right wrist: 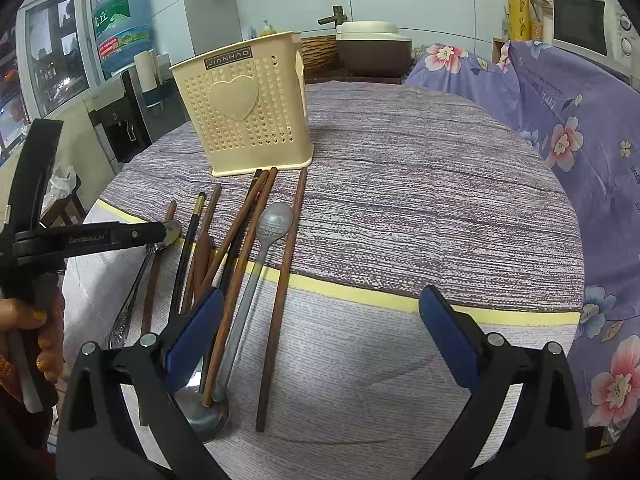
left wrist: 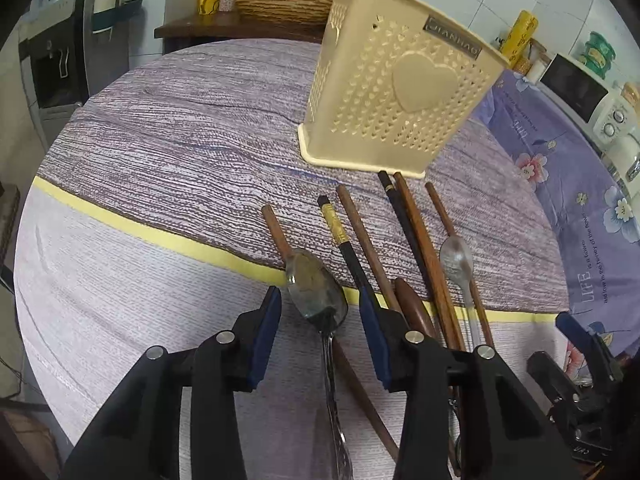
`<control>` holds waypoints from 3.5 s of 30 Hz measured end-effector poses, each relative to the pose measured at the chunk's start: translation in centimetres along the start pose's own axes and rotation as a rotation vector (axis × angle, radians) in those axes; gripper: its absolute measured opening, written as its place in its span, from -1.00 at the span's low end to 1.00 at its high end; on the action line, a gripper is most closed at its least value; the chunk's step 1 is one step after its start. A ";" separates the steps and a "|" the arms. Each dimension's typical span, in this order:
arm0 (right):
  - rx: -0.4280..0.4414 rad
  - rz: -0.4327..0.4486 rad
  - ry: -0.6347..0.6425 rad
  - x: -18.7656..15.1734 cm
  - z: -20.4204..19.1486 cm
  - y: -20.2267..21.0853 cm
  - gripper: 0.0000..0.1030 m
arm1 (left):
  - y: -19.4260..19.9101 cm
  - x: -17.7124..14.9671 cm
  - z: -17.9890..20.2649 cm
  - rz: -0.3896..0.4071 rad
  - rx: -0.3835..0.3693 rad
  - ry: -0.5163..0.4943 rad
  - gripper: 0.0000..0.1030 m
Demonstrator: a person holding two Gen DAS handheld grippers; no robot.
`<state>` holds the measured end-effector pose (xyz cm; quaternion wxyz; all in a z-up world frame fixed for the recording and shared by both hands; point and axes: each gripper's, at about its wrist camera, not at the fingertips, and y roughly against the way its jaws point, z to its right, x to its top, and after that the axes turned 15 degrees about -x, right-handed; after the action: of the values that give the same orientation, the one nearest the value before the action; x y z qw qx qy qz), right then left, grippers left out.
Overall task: Organize utensils
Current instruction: 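Lower the left gripper onto the metal spoon and close on its handle, then lift the metal spoon with the left gripper while the right gripper grasps a brown chopstick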
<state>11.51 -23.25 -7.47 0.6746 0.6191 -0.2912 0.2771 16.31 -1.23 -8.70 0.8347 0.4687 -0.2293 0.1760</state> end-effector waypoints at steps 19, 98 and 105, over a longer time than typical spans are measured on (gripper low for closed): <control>0.008 -0.003 -0.020 -0.2 0.4 -0.1 0.88 | 4.3 0.4 -1.6 0.012 0.206 -0.097 -0.92; -0.087 -0.191 0.148 9.5 -6.7 -12.5 -0.49 | 3.5 3.7 -0.7 0.133 0.108 -0.113 -0.27; -0.059 -0.184 0.128 9.2 -6.3 -12.1 -0.83 | 3.9 3.8 -0.3 0.144 0.111 -0.126 -0.27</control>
<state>26.91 -17.77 -9.28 0.7323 0.6042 -0.1975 0.2441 17.55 1.29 -3.97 0.7765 0.5067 -0.3042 0.2183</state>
